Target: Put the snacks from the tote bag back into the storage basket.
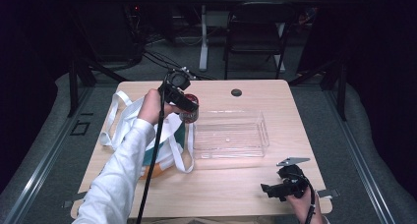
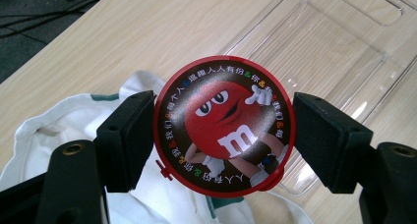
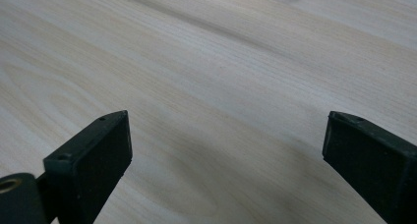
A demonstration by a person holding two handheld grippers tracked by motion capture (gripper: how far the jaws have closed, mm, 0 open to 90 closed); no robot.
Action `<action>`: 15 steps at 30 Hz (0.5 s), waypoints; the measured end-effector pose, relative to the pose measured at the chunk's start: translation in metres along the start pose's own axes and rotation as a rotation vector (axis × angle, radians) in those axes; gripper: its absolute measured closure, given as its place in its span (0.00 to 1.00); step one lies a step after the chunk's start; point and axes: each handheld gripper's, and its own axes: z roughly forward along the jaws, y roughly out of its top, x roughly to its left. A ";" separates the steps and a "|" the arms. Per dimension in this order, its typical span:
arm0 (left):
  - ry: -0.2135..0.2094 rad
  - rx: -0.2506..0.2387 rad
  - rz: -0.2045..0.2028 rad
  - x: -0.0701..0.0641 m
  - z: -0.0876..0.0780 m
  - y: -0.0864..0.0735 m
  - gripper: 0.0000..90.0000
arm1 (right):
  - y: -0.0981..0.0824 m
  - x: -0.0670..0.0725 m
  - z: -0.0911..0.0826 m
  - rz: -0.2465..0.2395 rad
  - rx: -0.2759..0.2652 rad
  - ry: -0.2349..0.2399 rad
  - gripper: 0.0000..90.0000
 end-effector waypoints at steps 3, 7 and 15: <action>-0.007 -0.008 0.005 -0.004 0.004 0.002 0.30 | 0.000 0.000 -0.001 -0.002 0.000 0.005 0.05; -0.021 -0.005 0.012 -0.008 0.007 0.004 0.30 | 0.000 0.000 -0.001 -0.003 0.001 0.005 0.05; -0.042 -0.012 0.025 -0.016 0.013 0.006 0.30 | -0.003 0.000 -0.003 0.004 0.001 0.001 0.05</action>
